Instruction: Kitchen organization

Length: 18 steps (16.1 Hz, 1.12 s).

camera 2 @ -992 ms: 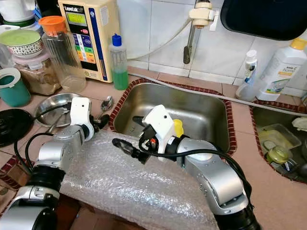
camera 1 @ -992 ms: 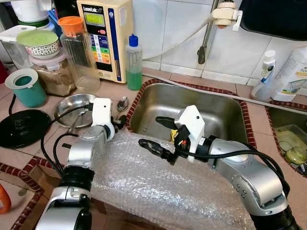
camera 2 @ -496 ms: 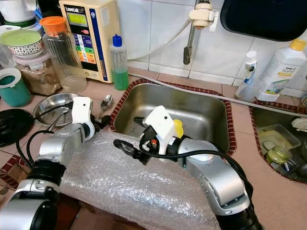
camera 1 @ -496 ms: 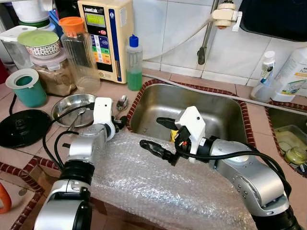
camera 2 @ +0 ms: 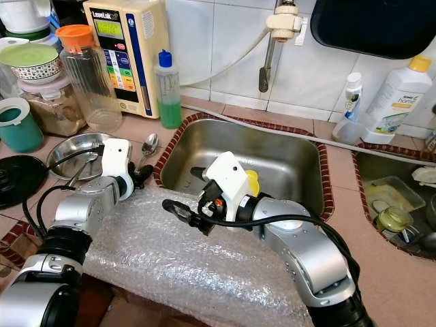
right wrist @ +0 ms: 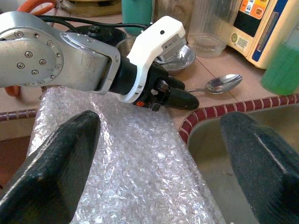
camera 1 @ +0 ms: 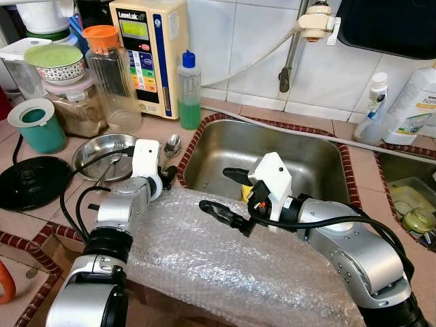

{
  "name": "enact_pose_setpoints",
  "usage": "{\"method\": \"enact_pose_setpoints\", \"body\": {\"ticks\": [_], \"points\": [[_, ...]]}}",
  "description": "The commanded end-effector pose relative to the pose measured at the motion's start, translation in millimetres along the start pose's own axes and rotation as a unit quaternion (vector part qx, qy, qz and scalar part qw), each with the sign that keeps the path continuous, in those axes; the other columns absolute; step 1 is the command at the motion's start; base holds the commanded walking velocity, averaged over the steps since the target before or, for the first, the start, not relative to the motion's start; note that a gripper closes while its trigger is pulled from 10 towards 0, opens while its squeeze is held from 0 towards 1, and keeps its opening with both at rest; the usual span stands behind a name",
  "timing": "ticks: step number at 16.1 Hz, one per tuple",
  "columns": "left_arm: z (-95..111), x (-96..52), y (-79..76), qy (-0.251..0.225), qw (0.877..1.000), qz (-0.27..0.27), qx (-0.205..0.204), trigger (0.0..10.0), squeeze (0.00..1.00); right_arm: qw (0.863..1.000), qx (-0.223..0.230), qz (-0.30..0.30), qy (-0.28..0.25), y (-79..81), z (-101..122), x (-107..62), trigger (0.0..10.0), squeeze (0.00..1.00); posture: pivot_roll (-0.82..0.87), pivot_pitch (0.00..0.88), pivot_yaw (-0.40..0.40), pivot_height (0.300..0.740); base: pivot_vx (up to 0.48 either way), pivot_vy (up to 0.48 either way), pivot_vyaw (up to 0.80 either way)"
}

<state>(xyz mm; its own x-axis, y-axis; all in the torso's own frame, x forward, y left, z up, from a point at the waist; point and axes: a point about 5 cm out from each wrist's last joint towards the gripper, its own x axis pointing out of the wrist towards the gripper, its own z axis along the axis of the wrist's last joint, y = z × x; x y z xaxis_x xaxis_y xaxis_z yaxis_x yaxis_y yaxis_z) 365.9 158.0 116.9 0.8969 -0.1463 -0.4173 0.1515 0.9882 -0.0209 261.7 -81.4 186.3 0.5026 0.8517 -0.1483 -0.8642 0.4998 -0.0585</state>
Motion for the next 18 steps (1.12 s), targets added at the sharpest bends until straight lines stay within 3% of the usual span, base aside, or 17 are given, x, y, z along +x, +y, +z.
{"method": "enact_pose_setpoints", "body": {"ticks": [1,11,13,15,16,18], "points": [[-24,-0.2,3.2,0.045,0.999,0.003,-0.002,0.0,0.0,1.0,-0.011,0.006,-0.004,3.0,3,-0.2,10.0,0.0,-0.01,0.0,-0.021,0.74,0.0,0.0,0.0],[-17,-1.1,5.2,0.014,1.0,0.007,-0.008,0.0,0.0,1.0,-0.011,0.004,-0.002,3.5,1,-0.1,10.0,0.0,0.0,0.0,-0.023,0.74,0.0,0.0,0.0],[-9,-2.9,4.9,-0.027,0.999,0.023,0.001,0.0,0.0,1.0,-0.012,0.003,-0.001,3.0,0,0.4,10.0,0.0,0.0,0.0,-0.023,0.74,0.0,0.0,0.0],[-1,-4.4,1.6,-0.065,0.997,0.025,-0.024,0.0,0.0,1.0,-0.012,0.002,-0.001,2.4,0,0.6,10.0,0.0,0.0,0.0,-0.023,0.74,0.0,0.0,0.0],[5,-6.7,-1.2,-0.093,0.995,0.026,0.004,0.0,0.0,1.0,-0.013,0.001,-0.001,2.2,0,0.6,10.0,0.0,0.0,0.0,-0.023,0.74,0.0,0.0,0.0],[9,-9.2,-6.1,-0.12,0.992,0.029,0.003,0.0,0.0,1.0,-0.017,-0.002,0.001,1.3,-1,0.9,10.0,0.0,0.0,0.0,-0.025,0.74,0.0,0.0,0.0]]}}
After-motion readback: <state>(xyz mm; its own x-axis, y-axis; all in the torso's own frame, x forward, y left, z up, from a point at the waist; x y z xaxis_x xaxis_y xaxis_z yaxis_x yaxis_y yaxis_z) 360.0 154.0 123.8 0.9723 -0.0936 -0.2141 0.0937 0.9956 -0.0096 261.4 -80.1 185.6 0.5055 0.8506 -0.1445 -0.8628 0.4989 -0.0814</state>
